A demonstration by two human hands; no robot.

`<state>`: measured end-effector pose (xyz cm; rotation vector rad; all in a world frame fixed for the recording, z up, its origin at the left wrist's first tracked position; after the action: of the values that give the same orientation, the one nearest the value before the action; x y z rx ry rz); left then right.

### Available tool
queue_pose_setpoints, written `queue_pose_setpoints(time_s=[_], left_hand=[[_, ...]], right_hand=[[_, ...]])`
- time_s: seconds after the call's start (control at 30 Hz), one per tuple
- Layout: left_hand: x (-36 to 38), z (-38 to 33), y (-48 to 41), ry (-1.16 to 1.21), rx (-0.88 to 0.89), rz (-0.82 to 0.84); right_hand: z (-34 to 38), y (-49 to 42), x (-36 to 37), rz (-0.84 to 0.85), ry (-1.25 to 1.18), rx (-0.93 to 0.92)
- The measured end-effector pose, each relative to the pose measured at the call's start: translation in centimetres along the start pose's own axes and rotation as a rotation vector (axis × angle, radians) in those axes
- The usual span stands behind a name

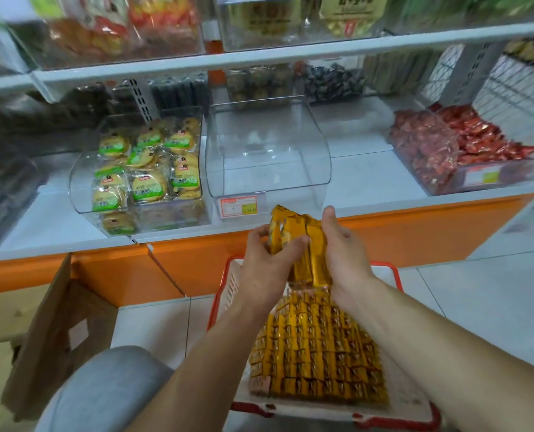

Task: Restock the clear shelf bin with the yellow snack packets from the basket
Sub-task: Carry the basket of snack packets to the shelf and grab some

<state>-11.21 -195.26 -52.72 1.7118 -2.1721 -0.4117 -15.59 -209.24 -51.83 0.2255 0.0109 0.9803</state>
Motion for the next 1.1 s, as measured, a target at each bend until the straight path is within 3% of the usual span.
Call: queue_pose_setpoints(time_s=[0.1,0.2,0.3,0.63,0.87,1.1], left_hand=[[0.4,-1.3,0.9,0.037,0.024,-0.028],[0.7,-3.1,1.6,0.077,0.023,-0.029],[1.1,-4.8,2.3,0.055,0.041,0.005],[3.1,-9.5,4.0,-0.128,0.128,-0.044],[0.0,-11.0,3.3,-0.180,0.155,-0.125],[-8.2,-14.6,-0.9,-0.317,0.240,-0.232]], right_hand=[[2.5,0.7,0.2,0.176,0.020,-0.085],[4.6,1.7,0.0,0.352,-0.197,-0.037],[5.5,1.9,-0.9,0.357,-0.431,0.100],[8.1,1.7,-3.1,0.451,-0.563,0.026],[9.8,0.9,-1.6,0.568,-0.399,-0.137],[10.9,-7.1,3.7,0.392,0.172,-0.367]])
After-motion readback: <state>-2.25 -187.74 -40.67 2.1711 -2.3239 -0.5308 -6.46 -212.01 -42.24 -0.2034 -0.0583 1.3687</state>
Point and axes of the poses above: each hand's wrist, its own y-axis away from the middle knuckle, its own x-axis out of the palm, z = x × y, the point moved 9 cm from there along -y, towards the middle knuckle, and after that the axes turned 12 degrees about -x, right-handed, at the moved point
